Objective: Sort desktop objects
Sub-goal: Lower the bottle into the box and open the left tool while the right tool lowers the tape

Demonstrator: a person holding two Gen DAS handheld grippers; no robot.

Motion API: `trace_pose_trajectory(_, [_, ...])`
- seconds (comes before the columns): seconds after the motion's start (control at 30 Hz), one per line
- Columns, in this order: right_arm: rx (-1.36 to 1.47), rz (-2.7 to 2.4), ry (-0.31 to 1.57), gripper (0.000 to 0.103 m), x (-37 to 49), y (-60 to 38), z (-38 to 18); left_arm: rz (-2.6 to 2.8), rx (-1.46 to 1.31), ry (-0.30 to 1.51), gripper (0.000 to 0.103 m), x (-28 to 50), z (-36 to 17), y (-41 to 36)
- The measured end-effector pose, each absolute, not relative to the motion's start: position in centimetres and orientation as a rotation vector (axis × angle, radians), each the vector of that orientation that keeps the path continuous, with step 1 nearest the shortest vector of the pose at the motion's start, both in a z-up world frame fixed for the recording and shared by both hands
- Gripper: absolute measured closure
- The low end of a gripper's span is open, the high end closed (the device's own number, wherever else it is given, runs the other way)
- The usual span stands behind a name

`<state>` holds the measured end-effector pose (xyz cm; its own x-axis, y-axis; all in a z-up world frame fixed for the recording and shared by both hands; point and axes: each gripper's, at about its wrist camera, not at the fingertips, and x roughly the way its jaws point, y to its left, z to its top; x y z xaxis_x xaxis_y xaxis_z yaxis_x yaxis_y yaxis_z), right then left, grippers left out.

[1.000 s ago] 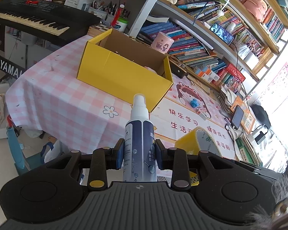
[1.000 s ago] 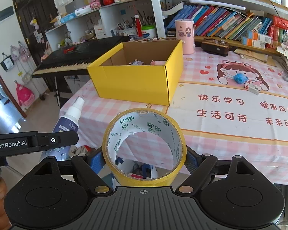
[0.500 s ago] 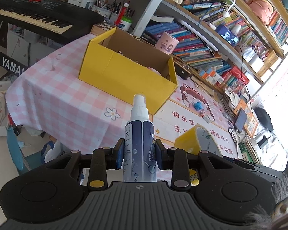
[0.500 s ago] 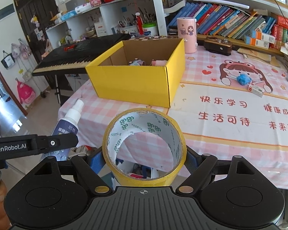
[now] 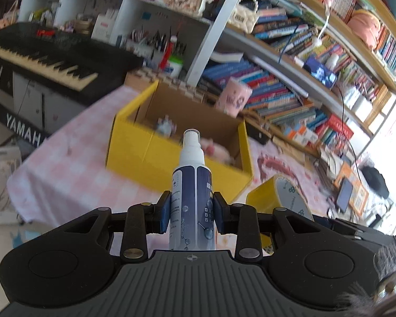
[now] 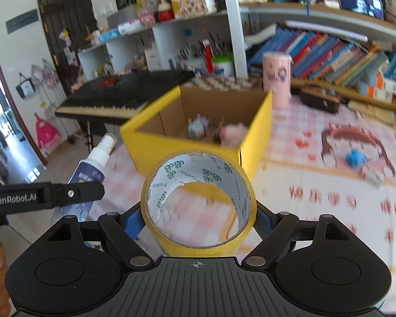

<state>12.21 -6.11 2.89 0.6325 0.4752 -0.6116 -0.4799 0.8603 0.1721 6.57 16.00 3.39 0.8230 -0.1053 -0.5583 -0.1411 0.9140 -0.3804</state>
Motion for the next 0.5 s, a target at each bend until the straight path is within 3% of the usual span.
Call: trace_pose_trajectory(0.5, [-0.043,0.617,0.556,0.020,24.0,-4.7,5.7,0.094,-0.299,0.612,0.073,20.9,3.8,16.8])
